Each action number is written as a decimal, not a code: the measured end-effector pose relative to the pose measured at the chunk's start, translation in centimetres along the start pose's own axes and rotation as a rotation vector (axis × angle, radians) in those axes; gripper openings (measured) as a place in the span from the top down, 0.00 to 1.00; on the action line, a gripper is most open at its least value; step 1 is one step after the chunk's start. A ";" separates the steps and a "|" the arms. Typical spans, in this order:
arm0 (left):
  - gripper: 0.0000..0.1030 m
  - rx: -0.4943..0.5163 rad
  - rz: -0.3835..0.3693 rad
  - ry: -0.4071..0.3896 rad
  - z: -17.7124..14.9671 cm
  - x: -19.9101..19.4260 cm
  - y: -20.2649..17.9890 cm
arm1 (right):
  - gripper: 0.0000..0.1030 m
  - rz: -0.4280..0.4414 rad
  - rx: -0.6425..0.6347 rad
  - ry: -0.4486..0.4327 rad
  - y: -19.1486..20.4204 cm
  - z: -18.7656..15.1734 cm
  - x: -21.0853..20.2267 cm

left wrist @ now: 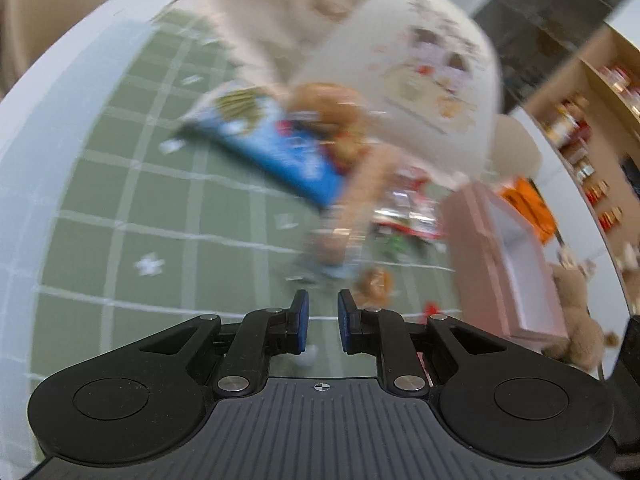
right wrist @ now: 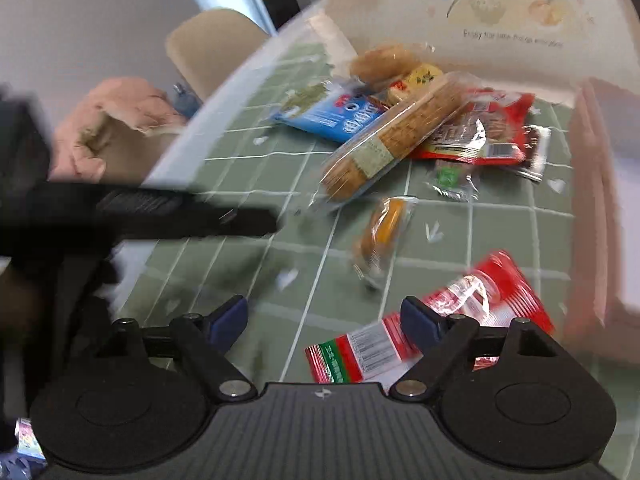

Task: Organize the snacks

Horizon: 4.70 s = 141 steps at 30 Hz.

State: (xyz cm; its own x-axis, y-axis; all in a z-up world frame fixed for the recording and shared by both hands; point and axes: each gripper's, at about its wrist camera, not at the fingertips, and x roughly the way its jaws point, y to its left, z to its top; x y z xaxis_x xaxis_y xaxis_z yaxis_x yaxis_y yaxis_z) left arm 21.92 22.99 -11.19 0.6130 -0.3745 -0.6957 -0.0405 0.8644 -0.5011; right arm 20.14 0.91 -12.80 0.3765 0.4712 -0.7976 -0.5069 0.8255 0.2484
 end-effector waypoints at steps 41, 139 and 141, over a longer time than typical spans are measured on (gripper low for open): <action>0.31 0.832 0.167 0.221 -7.9 7.6 -15.2 | 0.00 -0.346 0.037 -0.042 -10.3 -10.2 -6.3; 0.53 0.488 0.225 0.060 8.6 16.7 -5.9 | 0.48 -0.111 -0.007 0.057 -2.8 3.9 -0.5; 0.59 0.446 0.230 0.043 8.5 16.8 -5.7 | 0.43 -0.142 -0.030 0.032 -2.9 2.8 -2.0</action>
State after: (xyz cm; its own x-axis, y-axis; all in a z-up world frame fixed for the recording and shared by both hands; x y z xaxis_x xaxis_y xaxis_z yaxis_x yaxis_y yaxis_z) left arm 39.13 14.61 -15.65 0.5942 -0.1627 -0.7877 0.1758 0.9819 -0.0702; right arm 23.04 -1.56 -10.44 0.4215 0.3404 -0.8405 -0.4734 0.8732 0.1162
